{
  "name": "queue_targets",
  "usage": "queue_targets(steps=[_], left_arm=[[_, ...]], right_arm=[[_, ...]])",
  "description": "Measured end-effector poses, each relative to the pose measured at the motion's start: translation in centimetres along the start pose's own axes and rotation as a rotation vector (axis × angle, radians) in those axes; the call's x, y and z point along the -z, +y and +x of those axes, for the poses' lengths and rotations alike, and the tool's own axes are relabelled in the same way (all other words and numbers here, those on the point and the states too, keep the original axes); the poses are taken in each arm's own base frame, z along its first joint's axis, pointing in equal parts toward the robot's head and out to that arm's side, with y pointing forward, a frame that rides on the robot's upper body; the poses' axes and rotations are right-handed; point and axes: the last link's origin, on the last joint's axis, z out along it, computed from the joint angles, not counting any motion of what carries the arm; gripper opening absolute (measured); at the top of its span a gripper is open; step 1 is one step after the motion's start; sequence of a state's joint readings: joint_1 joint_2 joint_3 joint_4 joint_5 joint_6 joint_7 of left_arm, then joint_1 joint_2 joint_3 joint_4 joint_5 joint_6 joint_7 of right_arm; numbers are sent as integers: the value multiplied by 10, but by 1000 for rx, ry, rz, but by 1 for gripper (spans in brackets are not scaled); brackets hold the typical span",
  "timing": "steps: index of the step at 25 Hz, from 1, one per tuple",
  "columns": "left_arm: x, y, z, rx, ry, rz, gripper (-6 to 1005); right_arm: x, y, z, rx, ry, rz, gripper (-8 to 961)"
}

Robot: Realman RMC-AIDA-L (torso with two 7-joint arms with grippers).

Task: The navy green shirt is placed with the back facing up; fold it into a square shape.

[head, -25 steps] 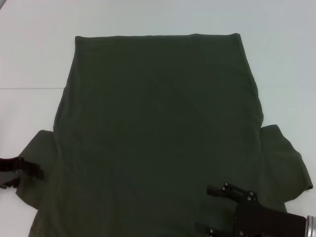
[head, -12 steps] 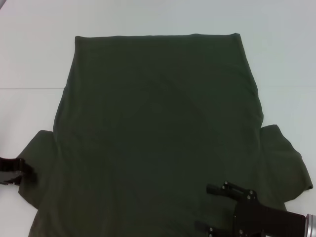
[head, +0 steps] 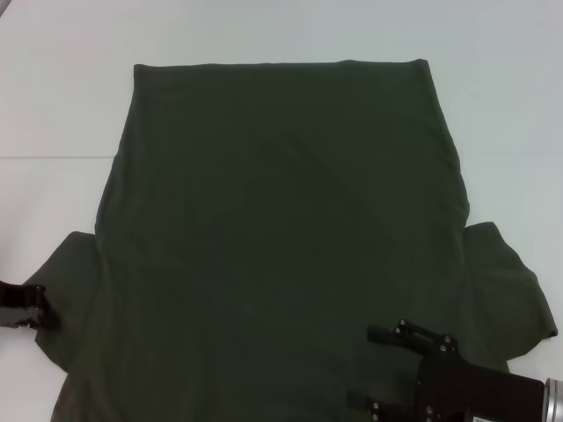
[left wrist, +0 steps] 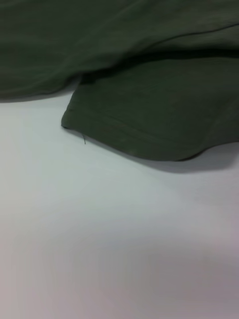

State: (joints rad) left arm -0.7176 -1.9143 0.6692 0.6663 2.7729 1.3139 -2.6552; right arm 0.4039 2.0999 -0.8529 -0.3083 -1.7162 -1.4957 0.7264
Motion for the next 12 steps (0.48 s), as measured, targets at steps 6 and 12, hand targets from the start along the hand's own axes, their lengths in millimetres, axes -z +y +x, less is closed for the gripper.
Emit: queue_targets(steps=[6, 12], left_arm=[[-1, 2, -1, -37, -18, 14, 85], [-5, 10, 0, -87, -20, 40, 50]], right_arm=[[-1, -1, -1, 2, -1, 0, 896], [-1, -1, -1, 3, -1, -3, 897]])
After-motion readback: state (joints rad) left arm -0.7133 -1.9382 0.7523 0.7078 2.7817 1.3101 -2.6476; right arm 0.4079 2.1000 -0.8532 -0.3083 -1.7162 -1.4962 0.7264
